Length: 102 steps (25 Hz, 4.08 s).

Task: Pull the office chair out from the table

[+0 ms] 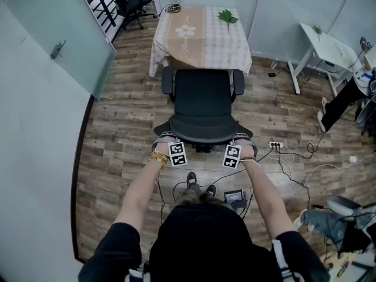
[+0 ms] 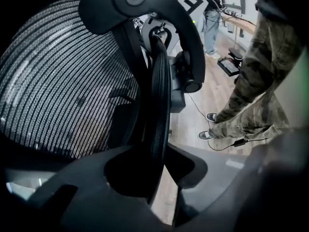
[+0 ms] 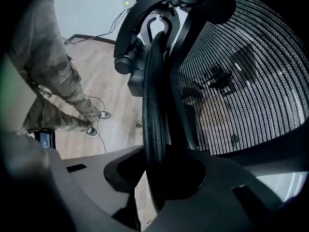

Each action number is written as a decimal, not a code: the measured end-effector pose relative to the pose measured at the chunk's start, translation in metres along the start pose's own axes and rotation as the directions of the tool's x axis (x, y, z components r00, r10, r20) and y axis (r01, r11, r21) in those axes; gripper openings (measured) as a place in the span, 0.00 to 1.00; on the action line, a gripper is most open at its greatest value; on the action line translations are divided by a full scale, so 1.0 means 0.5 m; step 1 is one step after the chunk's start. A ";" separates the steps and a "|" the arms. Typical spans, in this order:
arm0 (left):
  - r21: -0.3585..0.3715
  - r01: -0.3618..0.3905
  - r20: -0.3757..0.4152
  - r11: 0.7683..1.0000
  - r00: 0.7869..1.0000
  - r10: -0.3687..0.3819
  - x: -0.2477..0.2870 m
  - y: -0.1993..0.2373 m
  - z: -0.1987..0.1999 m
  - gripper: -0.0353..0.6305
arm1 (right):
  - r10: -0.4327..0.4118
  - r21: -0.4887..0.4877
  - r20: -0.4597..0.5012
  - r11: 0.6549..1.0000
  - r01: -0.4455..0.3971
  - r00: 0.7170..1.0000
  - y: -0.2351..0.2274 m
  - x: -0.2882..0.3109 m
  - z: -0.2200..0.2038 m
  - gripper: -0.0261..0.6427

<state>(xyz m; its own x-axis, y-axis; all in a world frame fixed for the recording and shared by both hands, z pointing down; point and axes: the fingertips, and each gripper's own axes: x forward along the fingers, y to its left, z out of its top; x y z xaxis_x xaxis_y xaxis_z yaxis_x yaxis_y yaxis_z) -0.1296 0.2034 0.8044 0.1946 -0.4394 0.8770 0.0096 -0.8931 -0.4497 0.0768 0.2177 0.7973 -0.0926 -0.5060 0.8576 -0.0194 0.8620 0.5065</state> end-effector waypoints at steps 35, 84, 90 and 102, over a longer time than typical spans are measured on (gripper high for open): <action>0.054 -0.004 0.028 0.999 1.000 0.002 -0.061 -0.093 -0.047 0.23 | -0.003 0.051 -0.042 0.999 0.005 0.999 0.111 -0.061 0.067 0.17; -0.451 -0.083 0.519 0.888 0.785 0.337 -0.452 -0.227 0.122 0.27 | -0.300 0.514 0.599 0.855 -0.070 0.742 0.154 -0.516 0.206 0.21; -0.763 -0.020 0.530 0.646 0.552 0.644 -0.640 -0.060 0.176 0.23 | -0.614 0.771 0.589 0.622 -0.138 0.525 -0.002 -0.668 0.236 0.16; -0.888 -0.032 0.411 0.459 0.394 0.822 -0.719 0.075 0.228 0.17 | -0.804 0.910 0.411 0.390 -0.139 0.430 -0.138 -0.702 0.250 0.12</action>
<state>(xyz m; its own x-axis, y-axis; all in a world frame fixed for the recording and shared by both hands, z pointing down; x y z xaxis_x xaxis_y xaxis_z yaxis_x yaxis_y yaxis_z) -0.0876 0.3388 0.4529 0.4877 -0.8679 -0.0943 -0.8726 -0.4813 -0.0838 -0.0139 0.3396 0.4500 -0.4329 -0.8983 -0.0752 -0.9007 0.4344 -0.0029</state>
